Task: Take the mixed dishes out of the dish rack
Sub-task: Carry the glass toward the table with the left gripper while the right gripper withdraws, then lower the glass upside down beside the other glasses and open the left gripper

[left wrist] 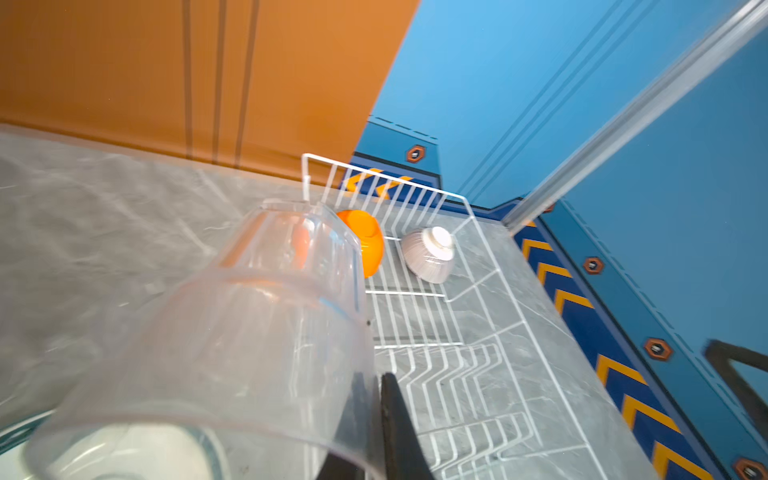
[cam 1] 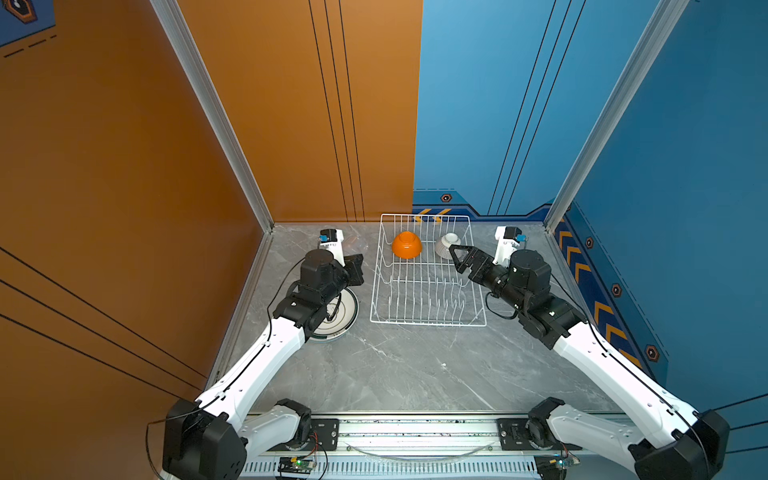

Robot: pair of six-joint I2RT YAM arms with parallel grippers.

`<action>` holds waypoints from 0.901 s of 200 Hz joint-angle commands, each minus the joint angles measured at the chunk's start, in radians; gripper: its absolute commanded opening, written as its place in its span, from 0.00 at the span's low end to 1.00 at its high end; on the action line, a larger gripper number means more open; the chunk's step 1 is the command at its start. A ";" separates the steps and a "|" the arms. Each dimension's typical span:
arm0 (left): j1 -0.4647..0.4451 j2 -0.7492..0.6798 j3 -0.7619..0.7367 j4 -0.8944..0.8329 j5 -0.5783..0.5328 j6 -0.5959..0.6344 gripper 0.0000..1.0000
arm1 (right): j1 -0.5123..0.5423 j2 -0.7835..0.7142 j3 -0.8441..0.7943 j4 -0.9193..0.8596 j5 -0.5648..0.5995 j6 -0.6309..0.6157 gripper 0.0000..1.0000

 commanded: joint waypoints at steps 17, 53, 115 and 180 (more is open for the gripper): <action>0.183 -0.069 0.083 -0.378 -0.127 0.102 0.00 | -0.006 -0.049 -0.070 -0.062 0.052 -0.058 1.00; 0.416 -0.130 0.064 -0.446 -0.115 0.119 0.00 | -0.012 -0.061 -0.083 -0.086 0.046 -0.101 1.00; 0.657 0.099 0.195 -0.493 0.064 0.127 0.00 | -0.032 -0.117 -0.154 -0.107 0.054 -0.137 1.00; 0.697 0.514 0.503 -0.515 0.191 0.070 0.00 | -0.058 -0.184 -0.213 -0.153 0.050 -0.140 1.00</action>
